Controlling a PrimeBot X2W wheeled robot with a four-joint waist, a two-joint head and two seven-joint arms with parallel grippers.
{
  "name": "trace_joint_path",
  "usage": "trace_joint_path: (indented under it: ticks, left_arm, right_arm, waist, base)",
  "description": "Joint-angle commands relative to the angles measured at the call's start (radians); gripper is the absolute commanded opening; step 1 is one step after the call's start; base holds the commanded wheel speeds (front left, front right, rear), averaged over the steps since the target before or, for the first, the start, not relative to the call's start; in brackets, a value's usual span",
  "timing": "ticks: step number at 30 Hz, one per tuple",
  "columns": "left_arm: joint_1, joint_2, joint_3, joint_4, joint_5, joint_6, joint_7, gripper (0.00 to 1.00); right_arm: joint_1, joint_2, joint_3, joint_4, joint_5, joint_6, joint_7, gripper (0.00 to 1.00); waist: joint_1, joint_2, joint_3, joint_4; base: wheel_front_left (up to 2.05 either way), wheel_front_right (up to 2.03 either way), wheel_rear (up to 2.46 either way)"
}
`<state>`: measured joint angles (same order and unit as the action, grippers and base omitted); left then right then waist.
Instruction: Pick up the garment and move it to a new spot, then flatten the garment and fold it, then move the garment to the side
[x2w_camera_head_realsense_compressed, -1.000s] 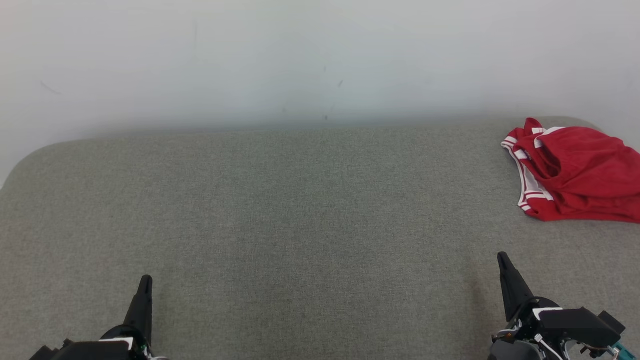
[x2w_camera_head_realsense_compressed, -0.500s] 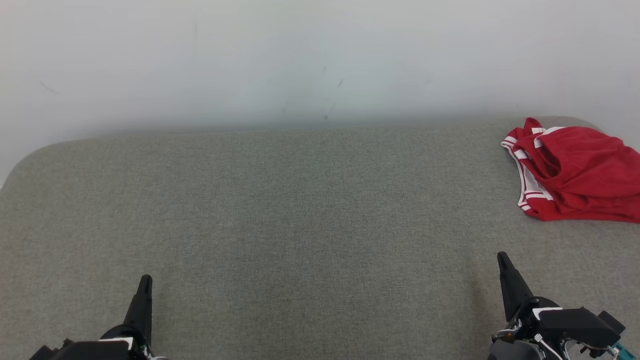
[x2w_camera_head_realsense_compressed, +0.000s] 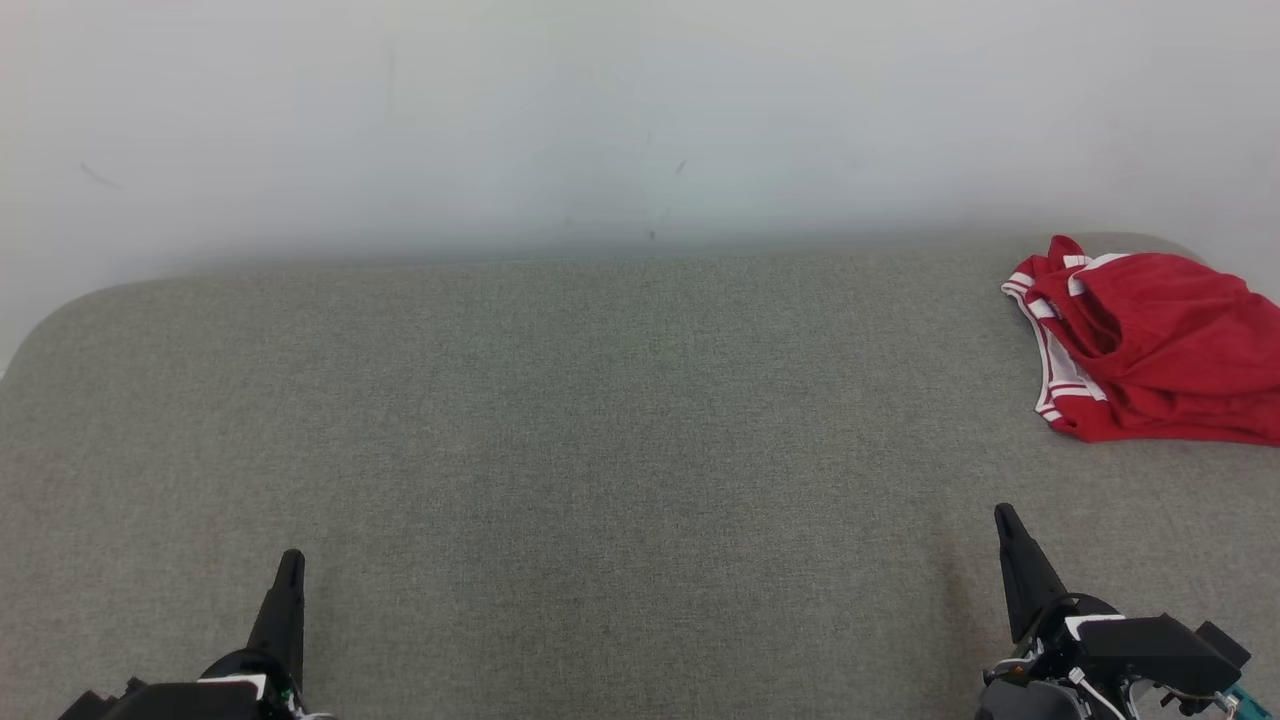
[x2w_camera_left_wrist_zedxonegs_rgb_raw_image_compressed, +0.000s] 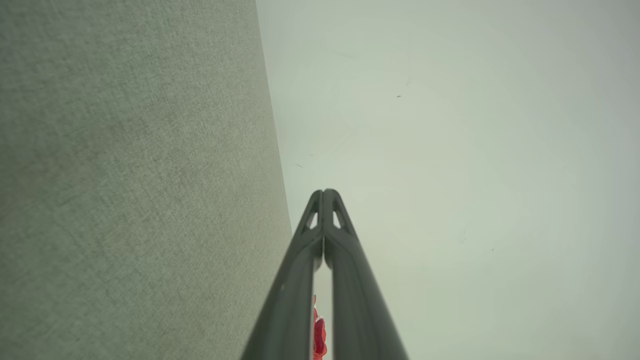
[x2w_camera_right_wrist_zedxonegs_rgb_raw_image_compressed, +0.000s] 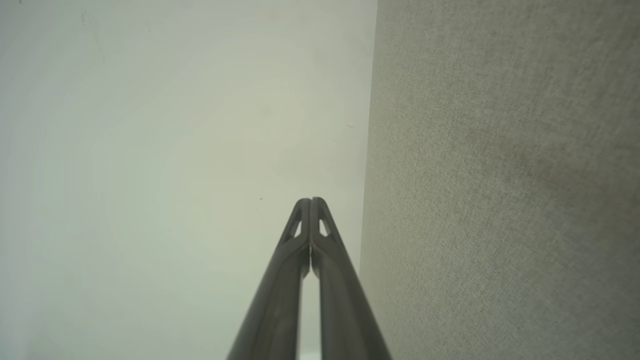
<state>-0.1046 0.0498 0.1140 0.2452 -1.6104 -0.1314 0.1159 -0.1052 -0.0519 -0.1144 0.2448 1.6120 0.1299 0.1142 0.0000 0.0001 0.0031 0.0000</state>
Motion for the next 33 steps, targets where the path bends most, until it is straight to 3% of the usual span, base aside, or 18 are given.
trace_joint_path:
  ticks: [1, 33]
  left_arm:
    - [-0.009, -0.002, 0.003, 0.001, -0.005, -0.002, -0.001, 0.0]
    - [-0.009, -0.002, 0.003, 0.001, -0.005, -0.002, -0.001, 0.0]
  right_arm:
    - [-0.008, 0.003, 0.0, 0.001, 0.002, 0.001, 0.002, 0.0]
    - [-0.008, 0.003, 0.0, 0.001, 0.002, 0.001, 0.002, 0.0]
  waist:
    - [0.0, -0.0001, 0.0, 0.0]
    - [0.0, -0.0001, 0.0, 0.0]
  base:
    - [0.0, 0.0, 0.0]
    - [0.0, 0.0, 0.0]
